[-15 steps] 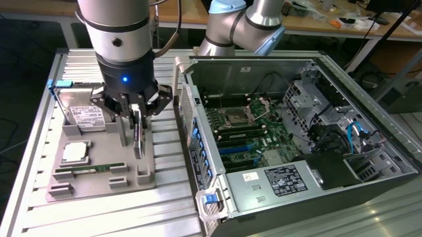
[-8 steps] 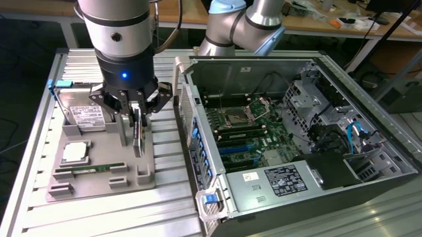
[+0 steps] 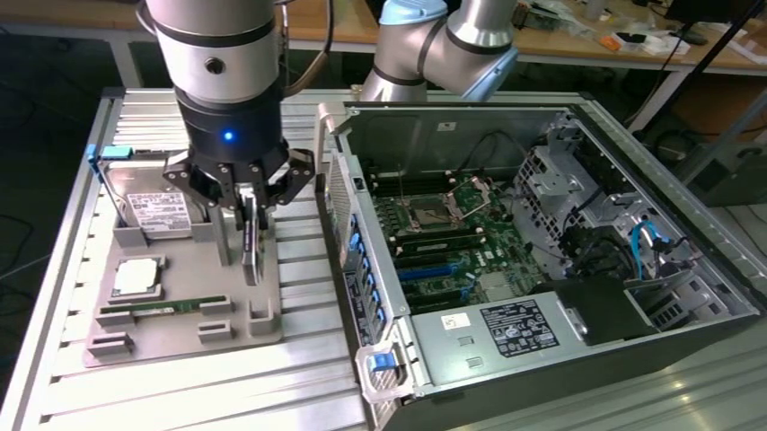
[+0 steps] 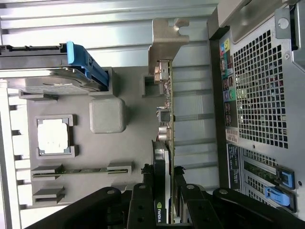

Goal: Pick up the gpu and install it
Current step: 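Pick up the gpu and move the gpu toward the slot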

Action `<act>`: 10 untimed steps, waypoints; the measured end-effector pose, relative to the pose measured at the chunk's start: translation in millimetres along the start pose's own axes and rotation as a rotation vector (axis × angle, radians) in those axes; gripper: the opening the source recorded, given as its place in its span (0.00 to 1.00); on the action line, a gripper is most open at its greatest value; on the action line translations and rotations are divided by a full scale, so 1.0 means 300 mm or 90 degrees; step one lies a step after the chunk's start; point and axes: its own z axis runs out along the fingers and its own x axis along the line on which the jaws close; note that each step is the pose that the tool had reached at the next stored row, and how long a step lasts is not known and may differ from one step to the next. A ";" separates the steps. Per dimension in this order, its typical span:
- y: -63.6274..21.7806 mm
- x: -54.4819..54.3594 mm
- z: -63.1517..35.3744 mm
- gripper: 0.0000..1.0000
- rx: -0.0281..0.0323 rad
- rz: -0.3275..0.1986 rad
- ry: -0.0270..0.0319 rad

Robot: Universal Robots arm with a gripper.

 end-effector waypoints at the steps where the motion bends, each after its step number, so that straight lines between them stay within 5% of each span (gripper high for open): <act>1: 0.000 -0.002 -0.001 0.27 0.0002 0.000 0.0014; 5: 0.001 -0.009 -0.006 0.27 0.0006 0.000 0.0053; 10: 0.001 -0.010 -0.021 0.27 0.0004 0.000 0.0055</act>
